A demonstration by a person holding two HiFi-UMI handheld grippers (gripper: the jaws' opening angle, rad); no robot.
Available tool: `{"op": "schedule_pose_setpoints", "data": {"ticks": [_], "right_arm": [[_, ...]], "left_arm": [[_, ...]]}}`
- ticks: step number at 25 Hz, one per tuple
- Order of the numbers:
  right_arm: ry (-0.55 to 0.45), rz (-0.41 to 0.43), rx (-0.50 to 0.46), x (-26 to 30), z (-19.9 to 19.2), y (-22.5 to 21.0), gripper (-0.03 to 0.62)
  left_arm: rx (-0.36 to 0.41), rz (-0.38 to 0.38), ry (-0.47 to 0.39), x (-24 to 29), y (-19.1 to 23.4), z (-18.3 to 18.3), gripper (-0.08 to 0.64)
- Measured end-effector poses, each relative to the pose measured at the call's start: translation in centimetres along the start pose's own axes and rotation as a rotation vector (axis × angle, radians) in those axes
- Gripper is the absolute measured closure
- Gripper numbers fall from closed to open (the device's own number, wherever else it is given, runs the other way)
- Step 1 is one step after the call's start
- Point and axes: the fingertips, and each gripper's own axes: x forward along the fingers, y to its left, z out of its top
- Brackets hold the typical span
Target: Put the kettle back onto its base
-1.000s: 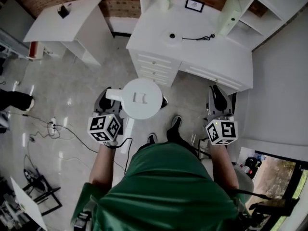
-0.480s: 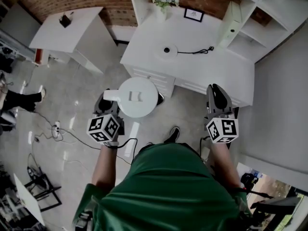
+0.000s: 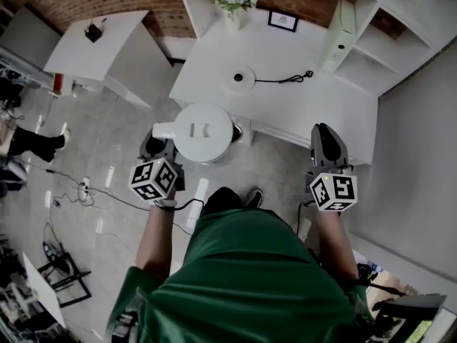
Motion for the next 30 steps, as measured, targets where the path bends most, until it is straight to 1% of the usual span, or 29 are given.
{"op": "schedule_pose_setpoints", "data": {"ticks": [7,12,17,20,23,30], "right_arm": [[0.031,-0.013,0.016,2.6,-1.3,-1.7,0.528],[0.043,-0.034,-0.007,5.6,-0.9,-2.9,0.529],[0.052,-0.059,-0.030,10.5,0.4,-4.5,0.532],[0.065,-0.067,-0.033,14.2,0.6,-5.9,0.532],[0.085,-0.068,-0.038,17.5,0.5,-6.5,0.532],[0.142,-0.086,-0.059,23.4,0.0,-7.5,0.534]], "left_arm": [[0.002,-0.012,0.017,4.0,0.2,0.1,0.364],[0.008,-0.036,0.022,8.6,0.7,0.4,0.364],[0.039,-0.045,0.014,14.5,1.7,1.5,0.364],[0.049,-0.045,0.030,18.7,2.3,1.6,0.364],[0.043,-0.055,0.050,22.3,3.0,1.4,0.364],[0.057,-0.079,0.085,29.8,4.8,0.8,0.364]]}}
